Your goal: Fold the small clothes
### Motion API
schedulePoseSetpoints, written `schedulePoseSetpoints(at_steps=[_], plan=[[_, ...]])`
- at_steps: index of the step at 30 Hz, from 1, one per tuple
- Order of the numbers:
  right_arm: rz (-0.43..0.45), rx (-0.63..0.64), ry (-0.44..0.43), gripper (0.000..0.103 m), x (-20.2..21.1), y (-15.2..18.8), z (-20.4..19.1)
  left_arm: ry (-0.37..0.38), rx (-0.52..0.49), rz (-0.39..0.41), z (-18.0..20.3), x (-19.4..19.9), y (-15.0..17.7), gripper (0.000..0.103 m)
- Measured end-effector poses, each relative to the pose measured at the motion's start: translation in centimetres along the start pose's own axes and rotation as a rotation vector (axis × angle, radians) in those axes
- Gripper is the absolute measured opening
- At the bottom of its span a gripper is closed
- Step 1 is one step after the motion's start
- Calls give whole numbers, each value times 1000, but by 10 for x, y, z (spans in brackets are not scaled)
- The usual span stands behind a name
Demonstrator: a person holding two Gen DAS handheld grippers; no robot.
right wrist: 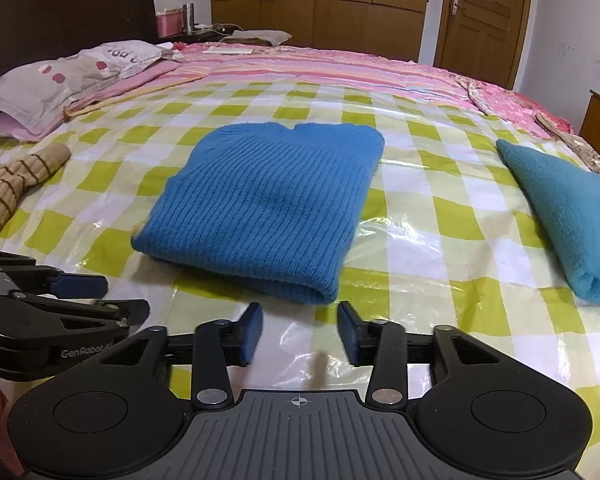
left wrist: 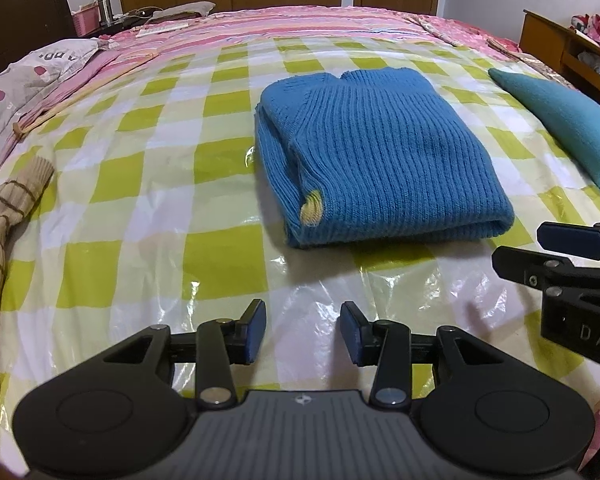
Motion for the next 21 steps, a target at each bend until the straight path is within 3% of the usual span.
schedulePoseSetpoints(at_steps=[12, 21], plan=[[-2, -4, -9, 43, 3, 4, -4, -4, -2, 4, 2, 3, 3, 49], [-8, -20, -16, 43, 5, 10, -3, -11, 7, 13, 1, 8, 6, 59]])
Point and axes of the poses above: each gripper's, at about its wrist camera, not at the fingertips, and x roughly against the way its jaws point, z to its right, y to its underside, the point moved 3 cm from there along -x, roughly the way its jaws point, and after that the axes turned 11 degrees about -y, right-handed, at the moved point
